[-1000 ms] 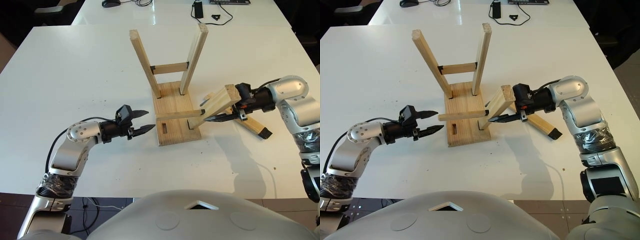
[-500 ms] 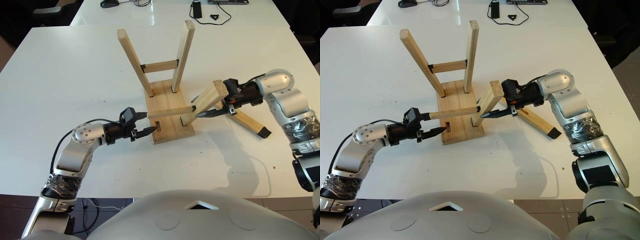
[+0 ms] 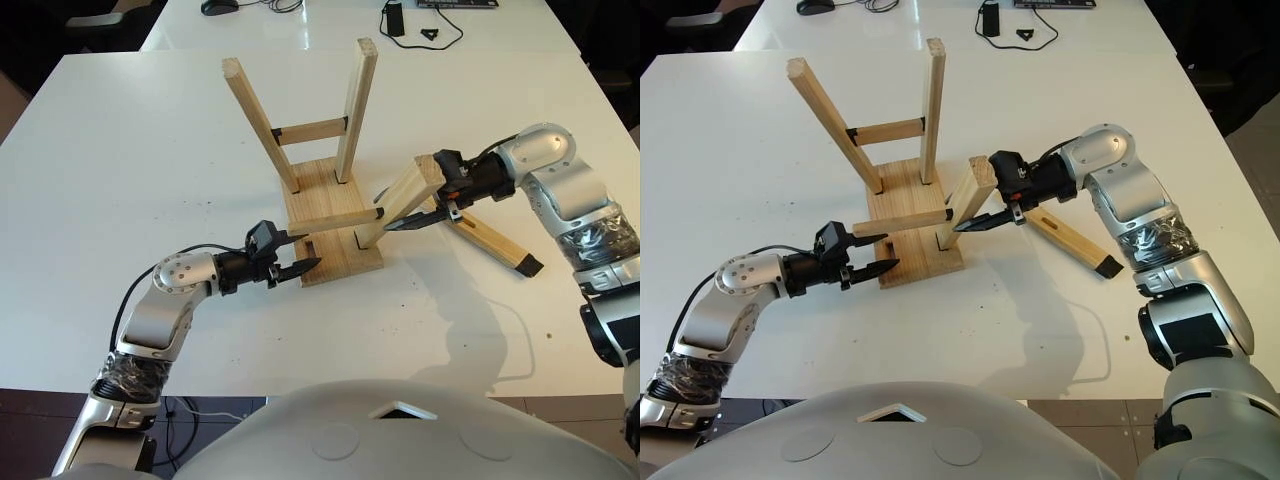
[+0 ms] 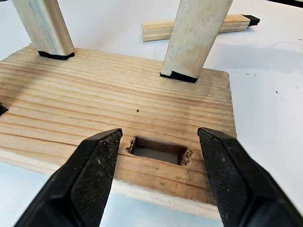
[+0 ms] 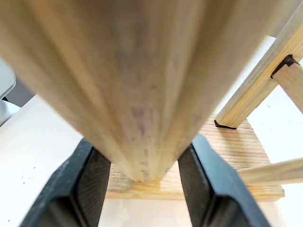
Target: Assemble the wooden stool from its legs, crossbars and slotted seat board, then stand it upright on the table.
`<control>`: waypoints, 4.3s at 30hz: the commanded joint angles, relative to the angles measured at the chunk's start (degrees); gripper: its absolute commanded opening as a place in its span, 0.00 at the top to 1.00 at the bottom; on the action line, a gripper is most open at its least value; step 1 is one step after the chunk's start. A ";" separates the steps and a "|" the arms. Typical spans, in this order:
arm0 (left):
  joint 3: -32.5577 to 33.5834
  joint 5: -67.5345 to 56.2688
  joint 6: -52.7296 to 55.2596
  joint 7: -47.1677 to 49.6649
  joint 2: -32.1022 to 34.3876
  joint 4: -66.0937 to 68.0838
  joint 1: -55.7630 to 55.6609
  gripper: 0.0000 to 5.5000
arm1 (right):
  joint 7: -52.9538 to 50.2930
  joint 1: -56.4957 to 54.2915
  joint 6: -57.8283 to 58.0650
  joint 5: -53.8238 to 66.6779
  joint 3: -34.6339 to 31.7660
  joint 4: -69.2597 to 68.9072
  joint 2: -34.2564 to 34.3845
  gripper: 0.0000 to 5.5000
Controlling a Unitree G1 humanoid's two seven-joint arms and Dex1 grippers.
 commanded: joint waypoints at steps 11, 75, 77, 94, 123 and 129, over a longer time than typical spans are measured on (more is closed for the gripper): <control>-0.17 1.45 -1.31 1.12 0.17 1.98 0.72 0.46 | -3.07 11.24 6.77 -6.37 4.03 -4.00 -2.92 0.51; 27.95 -34.78 17.79 17.90 6.66 -27.48 -7.34 0.46 | -21.79 26.36 33.24 37.46 -54.48 -24.69 -6.27 0.63; 25.34 -38.33 20.20 21.09 6.29 -30.23 -12.85 0.46 | -23.26 24.08 35.69 43.46 -54.14 -28.97 -6.21 0.63; 17.92 -67.38 21.85 30.50 2.18 -34.18 -28.96 0.46 | -18.53 19.45 42.15 47.83 -44.47 -35.82 -7.14 0.63; 12.01 -65.31 20.58 24.80 0.87 -32.79 -30.48 0.63 | -16.43 14.34 41.08 39.50 -37.76 -33.84 -3.87 0.54; 13.38 -65.47 20.64 23.75 1.78 -31.73 -30.85 0.63 | -17.29 14.11 40.25 39.62 -39.11 -32.58 -3.12 0.36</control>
